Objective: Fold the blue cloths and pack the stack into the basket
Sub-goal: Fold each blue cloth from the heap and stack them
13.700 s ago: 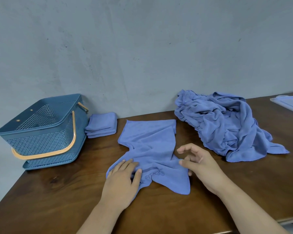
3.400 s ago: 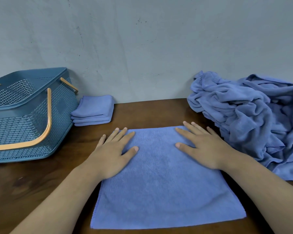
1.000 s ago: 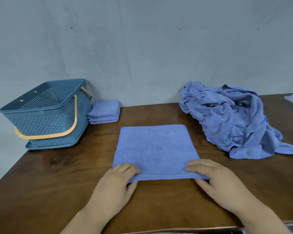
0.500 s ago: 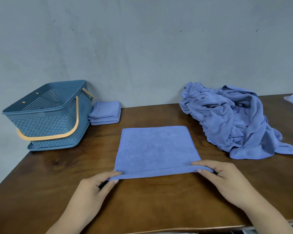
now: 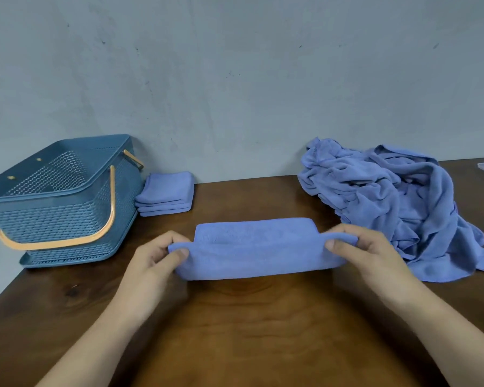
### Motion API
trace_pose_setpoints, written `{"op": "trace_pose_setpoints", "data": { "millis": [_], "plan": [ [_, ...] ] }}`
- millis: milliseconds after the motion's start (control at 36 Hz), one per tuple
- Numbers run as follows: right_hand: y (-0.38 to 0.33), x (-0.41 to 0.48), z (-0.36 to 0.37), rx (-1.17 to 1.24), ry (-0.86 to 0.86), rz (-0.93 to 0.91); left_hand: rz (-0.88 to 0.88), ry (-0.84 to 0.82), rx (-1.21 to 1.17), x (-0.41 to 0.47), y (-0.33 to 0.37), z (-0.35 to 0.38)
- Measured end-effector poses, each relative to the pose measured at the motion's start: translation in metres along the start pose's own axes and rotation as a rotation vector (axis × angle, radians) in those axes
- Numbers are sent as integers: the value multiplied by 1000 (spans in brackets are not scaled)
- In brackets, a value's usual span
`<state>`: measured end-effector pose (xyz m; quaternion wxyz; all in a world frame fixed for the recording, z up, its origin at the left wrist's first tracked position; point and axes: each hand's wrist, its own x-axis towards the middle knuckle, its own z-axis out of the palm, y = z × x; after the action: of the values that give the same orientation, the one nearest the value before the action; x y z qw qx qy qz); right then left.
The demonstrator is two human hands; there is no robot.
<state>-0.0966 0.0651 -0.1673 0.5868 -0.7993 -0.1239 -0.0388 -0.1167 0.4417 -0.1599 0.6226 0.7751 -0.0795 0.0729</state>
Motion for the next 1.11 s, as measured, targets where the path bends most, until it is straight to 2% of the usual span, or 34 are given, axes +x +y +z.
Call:
{"op": "trace_pose_setpoints", "data": {
  "millis": [83, 167, 250, 306, 361, 444, 556, 861, 1000, 1111],
  "plan": [
    [1, 35, 0, 37, 38, 56, -86, 43, -137, 35, -5, 4],
    [4, 68, 5, 93, 127, 153, -247, 128, -244, 71, -13, 12],
    [22, 91, 13, 119, 139, 252, -415, 202, -225, 99, -34, 18],
    [35, 94, 20, 81, 156, 319, -461, 232, -146, 102, -49, 22],
    [43, 90, 23, 9, 140, 344, -425, 226, -36, 95, -55, 24],
    [47, 84, 20, -79, 85, 286, -313, 142, 37, 85, -51, 23],
    [49, 81, 23, -184, 70, 203, -255, 60, 134, 83, -56, 20],
    [62, 88, 33, -207, 212, 190, -174, 88, 255, 85, -66, 23],
    [59, 89, 31, -113, 149, 195, -146, 88, 273, 84, -66, 22],
    [60, 83, 28, -201, 71, 189, -146, 99, 295, 84, -68, 22]
  ]
}}
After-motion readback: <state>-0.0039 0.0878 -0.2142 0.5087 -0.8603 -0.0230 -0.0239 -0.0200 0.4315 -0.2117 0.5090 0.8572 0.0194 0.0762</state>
